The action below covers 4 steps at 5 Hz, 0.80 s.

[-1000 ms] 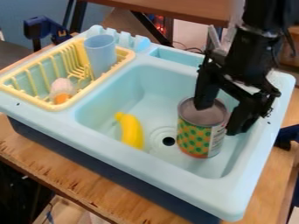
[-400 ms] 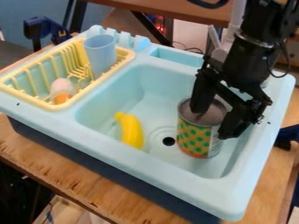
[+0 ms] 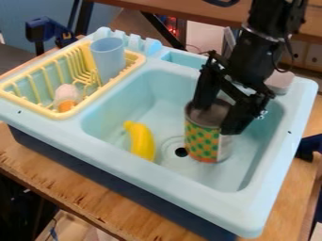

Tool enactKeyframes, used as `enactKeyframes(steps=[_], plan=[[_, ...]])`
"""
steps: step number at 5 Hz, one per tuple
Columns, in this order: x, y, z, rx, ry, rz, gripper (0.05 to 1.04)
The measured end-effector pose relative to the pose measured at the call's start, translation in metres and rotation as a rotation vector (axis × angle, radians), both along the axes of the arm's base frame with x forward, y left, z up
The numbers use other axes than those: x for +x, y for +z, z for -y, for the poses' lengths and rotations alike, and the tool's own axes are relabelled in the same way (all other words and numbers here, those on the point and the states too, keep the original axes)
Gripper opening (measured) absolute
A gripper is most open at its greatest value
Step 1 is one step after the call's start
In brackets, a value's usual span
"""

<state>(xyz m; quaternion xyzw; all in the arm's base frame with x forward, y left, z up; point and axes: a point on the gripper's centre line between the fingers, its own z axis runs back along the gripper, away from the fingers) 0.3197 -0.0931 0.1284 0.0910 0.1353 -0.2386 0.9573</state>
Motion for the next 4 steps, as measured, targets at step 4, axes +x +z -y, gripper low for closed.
enactKeyframes(steps=[4], plan=[[0.007,0.006,-0.049,0.152,0.064,-0.017,1.001]])
